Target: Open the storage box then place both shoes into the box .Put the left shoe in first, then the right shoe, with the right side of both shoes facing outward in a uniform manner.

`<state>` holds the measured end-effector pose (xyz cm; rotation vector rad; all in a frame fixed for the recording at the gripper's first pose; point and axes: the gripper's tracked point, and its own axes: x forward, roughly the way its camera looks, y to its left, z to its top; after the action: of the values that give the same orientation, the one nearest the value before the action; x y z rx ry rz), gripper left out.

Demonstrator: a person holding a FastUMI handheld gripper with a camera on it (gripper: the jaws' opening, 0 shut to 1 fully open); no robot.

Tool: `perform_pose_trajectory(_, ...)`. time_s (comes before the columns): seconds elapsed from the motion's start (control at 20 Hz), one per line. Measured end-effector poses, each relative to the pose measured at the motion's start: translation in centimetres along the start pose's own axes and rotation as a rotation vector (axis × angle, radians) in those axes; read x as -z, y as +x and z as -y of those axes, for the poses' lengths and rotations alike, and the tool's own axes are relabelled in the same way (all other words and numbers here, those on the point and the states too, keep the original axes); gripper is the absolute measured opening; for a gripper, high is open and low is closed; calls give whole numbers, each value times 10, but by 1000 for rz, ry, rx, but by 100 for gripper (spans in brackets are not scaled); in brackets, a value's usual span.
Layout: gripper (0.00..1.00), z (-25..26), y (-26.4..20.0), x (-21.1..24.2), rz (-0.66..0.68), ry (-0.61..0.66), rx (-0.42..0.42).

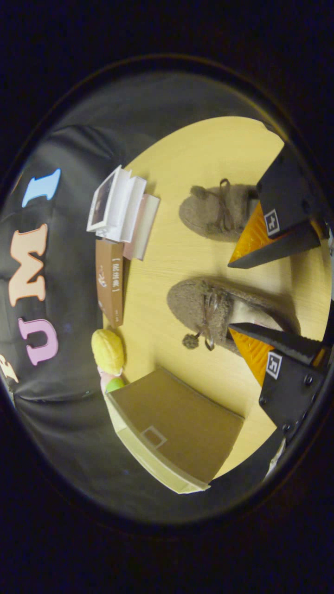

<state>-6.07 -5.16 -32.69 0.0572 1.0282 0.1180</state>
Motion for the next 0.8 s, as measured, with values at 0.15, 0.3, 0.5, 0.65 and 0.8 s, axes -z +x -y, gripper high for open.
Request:
perform_pose_trajectory(0.15,42,0,12,16,-91,18,4)
perform_pose_trajectory(0.3,8,0,20,13,-127,123,-1)
perform_pose_trajectory(0.5,3,-9,4,-18,-82,319,-18)
perform_pose_trajectory(0.65,3,-30,-16,-46,-37,413,-65)
perform_pose_trajectory(0.8,3,-56,-38,-78,13,490,-99)
